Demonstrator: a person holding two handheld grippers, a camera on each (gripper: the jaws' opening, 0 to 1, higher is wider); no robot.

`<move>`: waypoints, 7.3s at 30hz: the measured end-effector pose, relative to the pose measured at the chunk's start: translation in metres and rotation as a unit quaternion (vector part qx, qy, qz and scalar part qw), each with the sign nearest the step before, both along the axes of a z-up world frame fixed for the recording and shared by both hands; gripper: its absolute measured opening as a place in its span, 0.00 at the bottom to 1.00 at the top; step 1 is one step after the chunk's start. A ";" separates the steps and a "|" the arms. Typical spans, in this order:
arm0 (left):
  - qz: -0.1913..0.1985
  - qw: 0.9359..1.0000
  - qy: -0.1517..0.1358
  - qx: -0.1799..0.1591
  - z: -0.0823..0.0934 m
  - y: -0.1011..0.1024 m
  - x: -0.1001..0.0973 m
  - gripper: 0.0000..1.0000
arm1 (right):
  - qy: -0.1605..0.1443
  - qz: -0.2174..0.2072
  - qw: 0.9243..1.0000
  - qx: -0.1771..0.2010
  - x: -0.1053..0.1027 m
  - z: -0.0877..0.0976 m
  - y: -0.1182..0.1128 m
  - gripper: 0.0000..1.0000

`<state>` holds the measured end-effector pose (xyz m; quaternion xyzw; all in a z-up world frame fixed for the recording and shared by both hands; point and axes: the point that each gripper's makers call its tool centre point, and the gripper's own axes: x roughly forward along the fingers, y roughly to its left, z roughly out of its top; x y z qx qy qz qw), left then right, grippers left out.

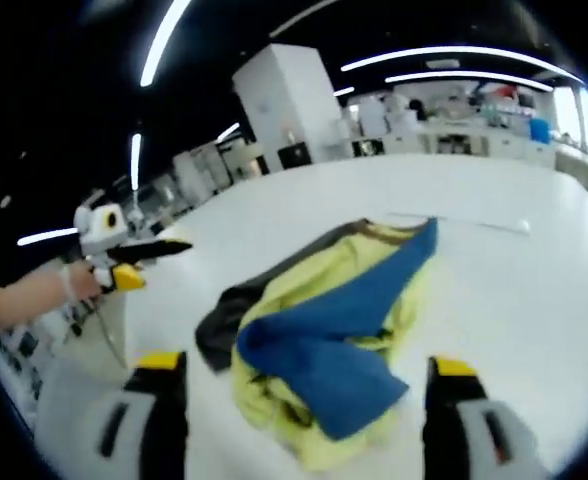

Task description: Fold the garment on the visible template until the final outline fits inside the template.

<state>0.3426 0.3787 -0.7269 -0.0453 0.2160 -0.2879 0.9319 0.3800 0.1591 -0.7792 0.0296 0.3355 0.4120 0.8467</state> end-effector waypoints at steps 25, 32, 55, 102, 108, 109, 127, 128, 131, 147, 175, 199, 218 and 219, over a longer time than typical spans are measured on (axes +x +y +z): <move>0.004 1.000 0.002 0.002 0.000 0.002 -0.004 0.84 | 0.173 -0.150 0.965 0.128 0.002 -0.019 -0.035 0.69; 0.006 1.000 0.005 0.005 0.000 0.007 -0.008 0.84 | 0.237 -0.218 0.931 0.175 0.014 -0.033 -0.038 0.49; 0.014 1.000 0.003 0.005 0.001 0.009 -0.010 0.83 | 0.320 -0.274 0.868 0.262 0.019 -0.049 -0.034 0.00; 0.034 0.999 0.002 0.007 -0.002 0.005 0.020 0.81 | 0.102 -0.309 0.942 0.083 0.103 -0.001 -0.243 0.00; 0.038 0.999 0.004 0.006 -0.005 0.006 0.027 0.81 | 0.093 -0.334 0.935 0.074 0.114 0.000 -0.274 0.00; 0.039 0.999 0.004 0.006 -0.005 0.004 0.028 0.81 | 0.091 -0.338 0.933 0.076 0.117 -0.001 -0.279 0.00; 0.043 0.999 0.021 0.011 -0.014 0.000 0.034 0.81 | 0.064 -0.405 0.911 0.051 0.136 -0.006 -0.350 0.00; 0.043 0.999 0.023 0.012 -0.015 -0.001 0.034 0.81 | 0.063 -0.407 0.910 0.051 0.138 -0.007 -0.353 0.00; 0.045 0.999 0.027 0.011 -0.018 0.000 0.035 0.80 | 0.056 -0.413 0.908 0.049 0.142 -0.006 -0.360 0.00; 0.055 0.998 0.039 0.012 -0.029 0.005 0.034 0.80 | 0.080 -0.409 0.909 -0.023 0.142 -0.031 -0.383 0.00; 0.056 0.997 0.045 0.003 -0.034 0.000 0.029 0.80 | 0.122 -0.397 0.907 -0.063 0.121 -0.061 -0.385 0.00; 0.033 0.999 0.033 0.001 -0.024 -0.005 0.018 0.81 | -0.006 -0.153 0.988 -0.017 0.106 0.012 -0.278 0.99; 0.027 0.998 0.052 0.015 -0.044 -0.014 0.003 0.75 | -0.047 -0.053 0.997 -0.007 0.056 0.043 -0.201 0.99; 0.027 0.998 0.056 0.016 -0.051 -0.013 0.002 0.74 | -0.047 -0.050 0.998 -0.007 0.052 0.044 -0.198 0.99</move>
